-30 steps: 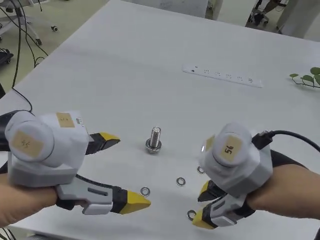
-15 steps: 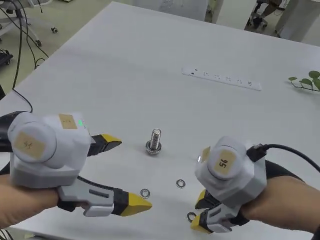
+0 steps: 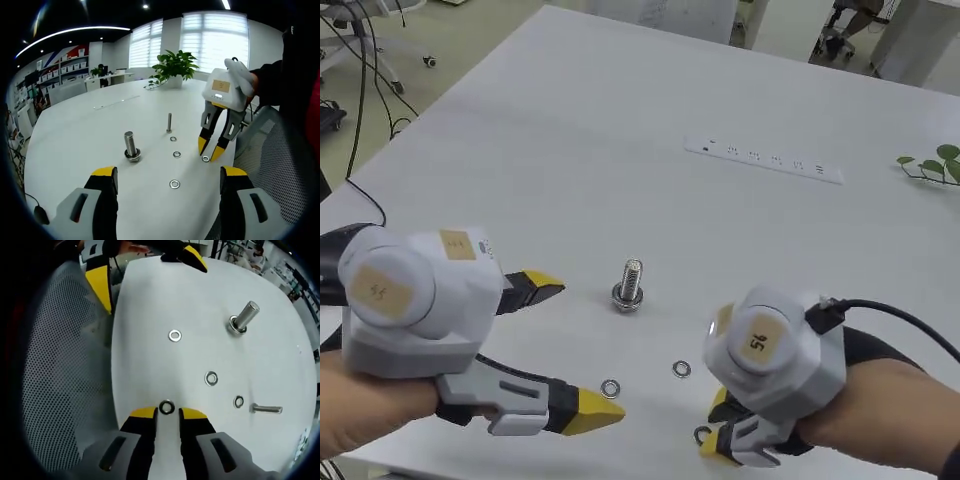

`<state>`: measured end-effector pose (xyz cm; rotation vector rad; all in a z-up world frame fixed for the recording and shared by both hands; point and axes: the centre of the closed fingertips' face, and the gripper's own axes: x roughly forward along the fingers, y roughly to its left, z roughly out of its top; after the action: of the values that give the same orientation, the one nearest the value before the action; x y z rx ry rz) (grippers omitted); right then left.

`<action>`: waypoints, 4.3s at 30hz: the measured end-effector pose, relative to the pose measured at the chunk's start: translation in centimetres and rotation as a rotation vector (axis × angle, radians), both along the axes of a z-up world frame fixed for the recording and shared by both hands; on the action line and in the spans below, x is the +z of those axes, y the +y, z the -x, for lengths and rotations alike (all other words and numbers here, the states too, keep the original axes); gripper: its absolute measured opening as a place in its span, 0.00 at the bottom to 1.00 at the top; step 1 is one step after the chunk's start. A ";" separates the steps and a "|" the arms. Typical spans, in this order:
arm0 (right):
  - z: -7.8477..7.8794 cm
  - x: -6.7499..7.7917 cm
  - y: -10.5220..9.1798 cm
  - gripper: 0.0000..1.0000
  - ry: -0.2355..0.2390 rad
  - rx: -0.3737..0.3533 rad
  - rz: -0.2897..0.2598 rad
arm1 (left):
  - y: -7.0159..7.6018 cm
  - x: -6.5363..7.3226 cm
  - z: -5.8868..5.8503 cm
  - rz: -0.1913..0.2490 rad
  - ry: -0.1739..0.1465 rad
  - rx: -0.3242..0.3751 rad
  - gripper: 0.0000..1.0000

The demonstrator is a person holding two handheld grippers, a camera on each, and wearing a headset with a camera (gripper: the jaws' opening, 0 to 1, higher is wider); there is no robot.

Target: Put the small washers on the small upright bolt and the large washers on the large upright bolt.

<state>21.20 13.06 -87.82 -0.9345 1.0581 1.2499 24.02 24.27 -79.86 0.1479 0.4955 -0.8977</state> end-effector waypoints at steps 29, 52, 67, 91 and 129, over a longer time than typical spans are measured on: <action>0.4 -0.1 0.3 0.13 -0.052 0.062 0.013 | 0.2 0.1 0.2 0.004 -0.001 0.006 0.83; -0.4 0.3 -0.7 0.13 -0.032 0.006 0.011 | -0.2 0.1 0.5 0.012 0.005 -0.015 0.83; -1.3 1.9 -1.7 0.13 -0.013 -0.075 -0.041 | -1.3 0.1 0.7 0.011 0.004 -0.076 0.84; -8.7 8.3 -4.6 0.13 -0.141 -0.163 -0.069 | -2.8 1.0 0.4 0.003 -0.003 -0.142 0.83; -13.1 7.7 -3.3 0.13 -0.117 -0.093 -0.022 | -4.5 1.2 -0.4 0.018 0.000 -0.174 0.83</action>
<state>34.33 9.72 -80.14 -0.9205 0.9827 1.1145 24.39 19.79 -78.62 0.1768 0.4795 -1.0716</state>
